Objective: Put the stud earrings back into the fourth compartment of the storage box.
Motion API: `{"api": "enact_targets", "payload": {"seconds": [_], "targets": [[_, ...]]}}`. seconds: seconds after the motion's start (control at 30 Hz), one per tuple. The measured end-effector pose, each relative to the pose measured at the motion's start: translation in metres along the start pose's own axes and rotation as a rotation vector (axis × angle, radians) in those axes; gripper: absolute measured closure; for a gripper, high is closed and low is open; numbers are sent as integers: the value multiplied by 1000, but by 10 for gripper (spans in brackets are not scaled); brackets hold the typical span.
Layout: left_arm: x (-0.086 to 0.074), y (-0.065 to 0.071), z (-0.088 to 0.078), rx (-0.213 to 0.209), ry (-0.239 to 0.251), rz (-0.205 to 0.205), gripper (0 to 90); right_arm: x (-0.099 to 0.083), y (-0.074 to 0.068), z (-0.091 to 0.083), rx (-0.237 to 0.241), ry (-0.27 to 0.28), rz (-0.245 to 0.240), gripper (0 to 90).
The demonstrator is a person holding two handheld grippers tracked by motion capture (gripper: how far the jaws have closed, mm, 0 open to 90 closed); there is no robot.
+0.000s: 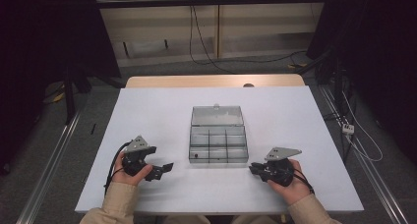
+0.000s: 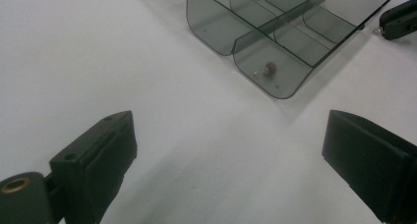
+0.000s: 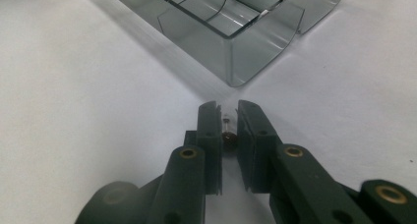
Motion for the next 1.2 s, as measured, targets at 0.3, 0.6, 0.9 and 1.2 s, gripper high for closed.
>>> {"api": "enact_targets", "payload": {"seconds": [0.3, 0.6, 0.9, 1.2], "targets": [[1, 0, -1, 0, 5, -2, 60, 1, 2, -1, 17, 4, 44, 806], [2, 0, -1, 0, 8, 2, 60, 9, 3, -10, 43, 27, 55, 807], [2, 0, -2, 0, 9, 2, 60, 15, 1, -15, 62, 36, 54, 807], [2, 0, -1, 3, 5, 4, 60, 25, 3, -22, 56, 67, 56, 806]]}}
Point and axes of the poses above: each handheld gripper's, and its own axes: z roughly forward along the jaws, x roughly out of its top, y roughly to its right, the point moved 9 cm from there along z, roughly forward along the jaws, and after that the axes turned 8 degrees about y, right-handed, at the moved point
